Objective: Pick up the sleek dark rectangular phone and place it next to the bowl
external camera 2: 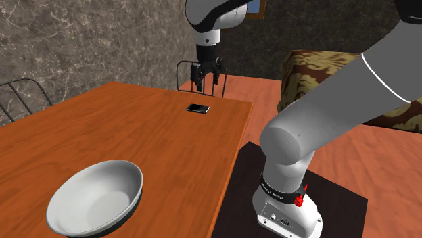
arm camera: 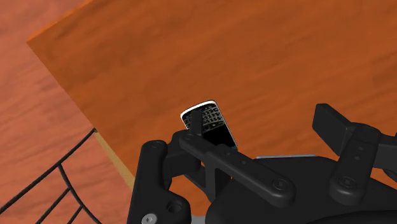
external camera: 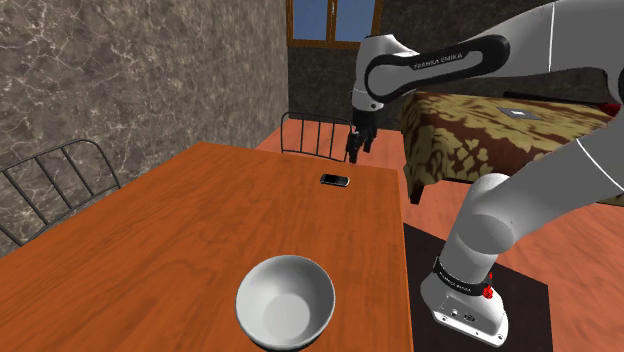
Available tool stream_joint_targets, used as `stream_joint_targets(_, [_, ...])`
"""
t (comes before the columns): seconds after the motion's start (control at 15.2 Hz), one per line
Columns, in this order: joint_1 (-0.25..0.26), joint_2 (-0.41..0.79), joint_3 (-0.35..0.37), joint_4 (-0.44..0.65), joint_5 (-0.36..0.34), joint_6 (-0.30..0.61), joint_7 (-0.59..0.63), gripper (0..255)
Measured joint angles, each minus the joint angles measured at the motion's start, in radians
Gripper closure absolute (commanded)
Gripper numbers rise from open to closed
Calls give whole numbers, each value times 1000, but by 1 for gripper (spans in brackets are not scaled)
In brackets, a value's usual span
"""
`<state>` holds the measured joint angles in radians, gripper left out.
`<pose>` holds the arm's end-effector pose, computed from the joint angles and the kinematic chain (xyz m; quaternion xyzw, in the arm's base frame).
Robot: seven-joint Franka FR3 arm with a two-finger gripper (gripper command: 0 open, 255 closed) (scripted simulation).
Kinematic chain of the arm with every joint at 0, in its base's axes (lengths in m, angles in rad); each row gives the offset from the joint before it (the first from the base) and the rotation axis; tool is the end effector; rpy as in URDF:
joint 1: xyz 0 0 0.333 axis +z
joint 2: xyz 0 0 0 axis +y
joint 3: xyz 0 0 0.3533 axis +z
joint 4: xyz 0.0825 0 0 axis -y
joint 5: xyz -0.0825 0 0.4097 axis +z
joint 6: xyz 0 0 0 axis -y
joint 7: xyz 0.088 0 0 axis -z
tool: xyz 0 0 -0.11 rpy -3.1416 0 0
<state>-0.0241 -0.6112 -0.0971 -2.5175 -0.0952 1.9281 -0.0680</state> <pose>0.3660 -0.0546 0.5035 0.9998 -0.0019 0.0087 0.0177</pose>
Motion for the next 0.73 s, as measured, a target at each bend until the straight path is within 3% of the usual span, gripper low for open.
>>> stream_joint_targets(0.33, [3,158,-81,-9,-5,166,-129,0])
stream_joint_targets(0.73, [24,384,-152,50,42,324,-279,0])
